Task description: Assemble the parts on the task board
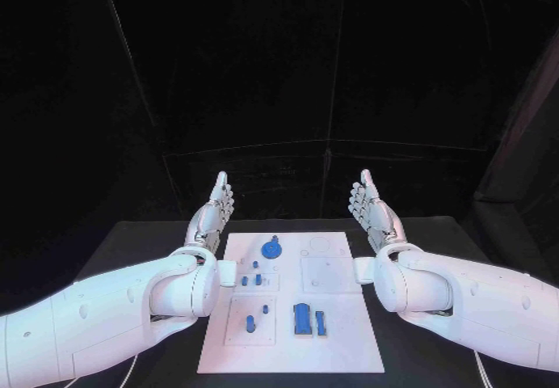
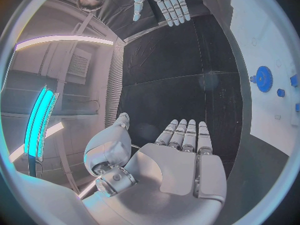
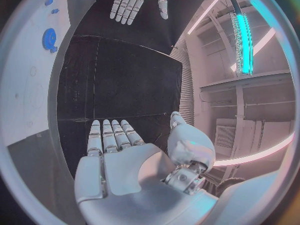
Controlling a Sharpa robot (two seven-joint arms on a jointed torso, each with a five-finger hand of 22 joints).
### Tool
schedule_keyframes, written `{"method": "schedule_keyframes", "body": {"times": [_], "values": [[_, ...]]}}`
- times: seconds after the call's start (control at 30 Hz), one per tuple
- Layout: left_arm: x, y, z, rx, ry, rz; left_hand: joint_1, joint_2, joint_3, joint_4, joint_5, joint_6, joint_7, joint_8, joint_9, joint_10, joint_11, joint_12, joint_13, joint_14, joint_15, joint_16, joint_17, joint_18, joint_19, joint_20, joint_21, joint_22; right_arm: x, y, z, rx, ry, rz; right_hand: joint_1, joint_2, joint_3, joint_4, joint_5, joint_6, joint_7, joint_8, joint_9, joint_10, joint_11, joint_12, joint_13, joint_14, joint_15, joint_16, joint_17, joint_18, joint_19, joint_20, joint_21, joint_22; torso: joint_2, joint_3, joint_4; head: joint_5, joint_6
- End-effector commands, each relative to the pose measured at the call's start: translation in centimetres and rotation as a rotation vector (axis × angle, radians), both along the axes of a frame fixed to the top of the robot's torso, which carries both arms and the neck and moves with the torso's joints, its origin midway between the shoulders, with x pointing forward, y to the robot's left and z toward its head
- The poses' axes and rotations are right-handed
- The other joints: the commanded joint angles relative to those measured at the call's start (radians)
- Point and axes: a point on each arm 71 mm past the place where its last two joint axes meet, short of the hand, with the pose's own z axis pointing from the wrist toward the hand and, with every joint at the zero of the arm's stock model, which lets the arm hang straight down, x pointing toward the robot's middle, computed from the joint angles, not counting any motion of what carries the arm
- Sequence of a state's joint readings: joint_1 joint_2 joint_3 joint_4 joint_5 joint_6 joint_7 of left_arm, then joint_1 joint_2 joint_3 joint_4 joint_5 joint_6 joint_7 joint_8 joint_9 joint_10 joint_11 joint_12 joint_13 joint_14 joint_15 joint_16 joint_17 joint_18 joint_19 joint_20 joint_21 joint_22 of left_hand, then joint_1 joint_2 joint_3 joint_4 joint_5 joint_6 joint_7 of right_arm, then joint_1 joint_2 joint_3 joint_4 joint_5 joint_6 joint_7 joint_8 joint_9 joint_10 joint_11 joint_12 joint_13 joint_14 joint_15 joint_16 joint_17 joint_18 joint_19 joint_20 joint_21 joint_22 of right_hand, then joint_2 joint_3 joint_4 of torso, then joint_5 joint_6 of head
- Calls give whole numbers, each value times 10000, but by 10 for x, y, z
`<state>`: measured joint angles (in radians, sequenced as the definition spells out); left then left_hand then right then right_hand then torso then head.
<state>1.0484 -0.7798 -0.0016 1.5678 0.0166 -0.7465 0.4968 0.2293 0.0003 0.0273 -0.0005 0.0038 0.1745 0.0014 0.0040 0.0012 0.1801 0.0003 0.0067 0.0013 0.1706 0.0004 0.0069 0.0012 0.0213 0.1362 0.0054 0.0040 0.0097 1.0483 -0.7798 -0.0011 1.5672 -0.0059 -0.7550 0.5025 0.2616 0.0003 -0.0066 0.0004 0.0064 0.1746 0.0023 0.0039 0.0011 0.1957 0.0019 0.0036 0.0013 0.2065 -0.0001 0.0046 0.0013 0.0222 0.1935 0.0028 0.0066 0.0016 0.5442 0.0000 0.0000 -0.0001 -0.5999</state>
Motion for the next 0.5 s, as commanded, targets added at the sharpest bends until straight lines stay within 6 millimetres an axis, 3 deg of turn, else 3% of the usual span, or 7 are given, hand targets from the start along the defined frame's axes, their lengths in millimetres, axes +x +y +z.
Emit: {"method": "schedule_keyframes", "body": {"times": [0.03, 0.27, 0.3, 0.4, 0.43, 0.47, 0.5], "values": [[0, 1, 4, 195, -376, 138, -762, -3, -273, 5, -38, -576, -14, -40, -12, -594, -3, -67, -13, -572, -4, -69, -12, -213, -448, -54, -40, -97, 0, 0, 2, -15, -158, -134, -857, -3, 66, -4, -64, -573, -23, -39, -11, -638, -19, -36, -13, -681, 1, -46, -13, -222, -631, -28, -66, -16, 0, 0, 0, 1, -1], [0, 1, 4, 195, -376, 138, -1119, -3, -273, 5, -38, -843, -14, -40, -12, -871, -3, -67, -13, -833, -4, -69, -12, -213, -633, -54, -40, -97, 0, 0, 2, -15, -158, -134, -1274, -3, 66, -4, -64, -843, -23, -39, -11, -936, -19, -36, -13, -999, 1, -46, -13, -222, -925, -28, -66, -16, 0, 0, 0, 1, -1], [0, 1, 4, 195, -376, 138, -1172, -3, -273, 5, -38, -872, -14, -40, -12, -905, -3, -67, -13, -856, -4, -69, -12, -213, -1362, -54, -40, -97, 0, 0, 2, -15, -158, -134, -1318, -3, 66, -4, -64, -865, -23, -39, -11, -977, -19, -36, -13, -1045, 1, -46, -13, -222, -976, -28, -66, -16, 0, 0, 0, 1, -1], [0, 1, 4, 195, -376, 138, -1283, -3, -273, 5, -38, -976, -14, -40, -12, -989, -3, -67, -13, -956, -4, -69, -12, -213, -1362, -54, -40, -97, 0, 0, 2, -15, -158, -134, -1473, -3, 66, -4, -64, -951, -23, -39, -11, -1096, -19, -36, -13, -1156, 1, -46, -13, -222, -1083, -28, -66, -16, 0, 0, 0, 1, -1], [0, 1, 4, 195, -376, 138, -1321, -3, -273, 5, -38, -1011, -14, -40, -12, -1041, -3, -67, -13, -961, -4, -69, -12, -213, -1362, -54, -40, -97, 0, 0, 2, -15, -158, -134, -1694, -3, 66, -4, -64, -1746, -23, -39, -11, -1957, -19, -36, -13, -1328, 1, -46, -13, -222, -1935, -28, -66, -16, 0, 0, 0, 1, -1], [0, 1, 4, 195, -376, 138, -1355, -3, -273, 5, -38, -1033, -14, -40, -12, -1067, -3, -67, -13, -1706, -4, -69, -12, -213, -1362, -54, -40, -97, 0, 0, 2, -15, -158, -134, -1841, -3, 66, -4, -64, -1746, -23, -39, -11, -1957, -19, -36, -13, -2065, 1, -46, -13, -222, -1935, -28, -66, -16, 0, 0, 0, 1, -1], [0, 1, 4, 195, -376, 138, -1389, -3, -273, 5, -38, -1034, -14, -40, -12, -1079, -3, -67, -13, -1706, -4, -69, -12, -213, -1362, -54, -40, -97, 0, 0, 2, -15, -158, -134, -2616, -3, 66, -4, -64, -1746, -23, -39, -11, -1957, -19, -36, -13, -2065, 1, -46, -13, -222, -1935, -28, -66, -16, 0, 0, 0, 1, -1]]}}
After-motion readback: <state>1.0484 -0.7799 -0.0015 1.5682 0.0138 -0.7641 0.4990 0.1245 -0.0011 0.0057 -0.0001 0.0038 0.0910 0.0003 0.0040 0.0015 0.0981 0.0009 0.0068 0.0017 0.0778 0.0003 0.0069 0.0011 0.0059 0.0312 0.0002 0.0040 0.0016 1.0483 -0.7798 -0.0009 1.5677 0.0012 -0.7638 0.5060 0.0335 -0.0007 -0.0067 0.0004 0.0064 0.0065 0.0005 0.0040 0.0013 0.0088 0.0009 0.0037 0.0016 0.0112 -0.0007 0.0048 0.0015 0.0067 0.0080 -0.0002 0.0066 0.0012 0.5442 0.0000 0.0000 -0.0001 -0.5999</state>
